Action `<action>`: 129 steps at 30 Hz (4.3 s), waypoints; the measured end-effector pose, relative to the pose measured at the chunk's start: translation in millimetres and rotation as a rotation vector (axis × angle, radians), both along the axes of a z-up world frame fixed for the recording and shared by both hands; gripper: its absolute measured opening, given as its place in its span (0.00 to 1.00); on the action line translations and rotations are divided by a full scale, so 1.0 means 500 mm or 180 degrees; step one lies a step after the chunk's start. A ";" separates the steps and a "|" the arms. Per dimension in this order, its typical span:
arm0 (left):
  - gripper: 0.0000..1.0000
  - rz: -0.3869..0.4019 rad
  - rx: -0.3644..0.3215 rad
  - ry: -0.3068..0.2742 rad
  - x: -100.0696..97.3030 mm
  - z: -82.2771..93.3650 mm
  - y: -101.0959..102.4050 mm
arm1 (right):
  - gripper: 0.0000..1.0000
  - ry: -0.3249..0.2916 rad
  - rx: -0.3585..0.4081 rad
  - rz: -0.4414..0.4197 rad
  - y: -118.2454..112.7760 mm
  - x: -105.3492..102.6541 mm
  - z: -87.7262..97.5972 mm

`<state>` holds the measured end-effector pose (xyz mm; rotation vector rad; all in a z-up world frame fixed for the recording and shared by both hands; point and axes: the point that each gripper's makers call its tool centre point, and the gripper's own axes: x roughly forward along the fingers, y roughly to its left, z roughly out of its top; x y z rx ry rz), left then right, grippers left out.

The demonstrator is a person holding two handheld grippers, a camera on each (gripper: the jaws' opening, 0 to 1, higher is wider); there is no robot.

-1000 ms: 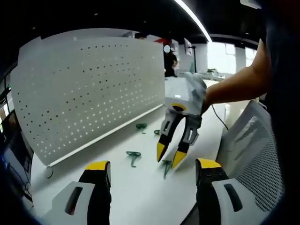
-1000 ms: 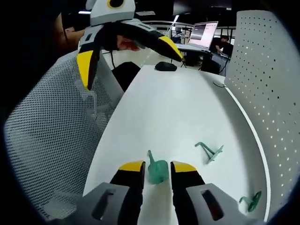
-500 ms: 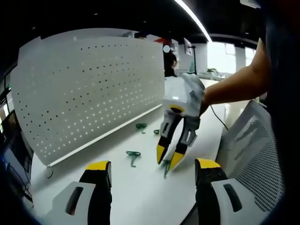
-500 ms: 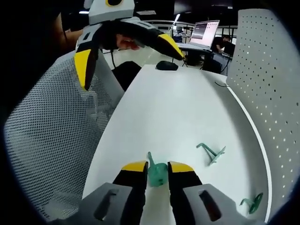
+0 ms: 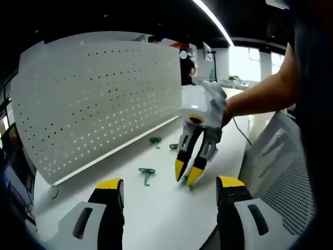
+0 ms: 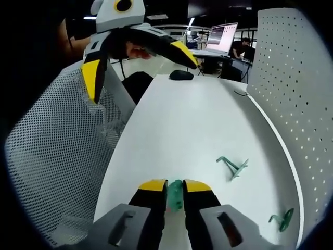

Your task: Insert the hook assembly into the mounting plate slot until the hook locks in place.

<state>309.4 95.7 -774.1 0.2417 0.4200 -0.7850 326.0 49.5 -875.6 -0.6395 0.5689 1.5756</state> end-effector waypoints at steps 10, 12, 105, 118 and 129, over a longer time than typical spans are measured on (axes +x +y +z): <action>0.73 -0.0015 -0.0006 0.0002 0.000 0.000 -0.001 | 0.07 -0.0023 -0.0002 -0.0064 -0.007 0.008 0.000; 0.73 -0.0018 -0.0006 0.0004 -0.001 0.000 -0.002 | 0.09 -0.0041 -0.0002 -0.0069 -0.009 0.009 0.002; 0.61 0.0111 -0.0255 -0.0257 0.004 0.051 0.008 | 0.00 -0.0131 0.1359 -0.1533 0.046 0.071 0.285; 0.44 0.0355 -0.0574 -0.0434 0.020 0.100 0.034 | 0.00 -0.0085 0.1683 -0.1785 0.059 0.079 0.337; 0.37 0.0615 -0.1090 -0.0535 0.040 0.160 0.040 | 0.00 -0.0179 0.1896 -0.1864 0.074 0.076 0.378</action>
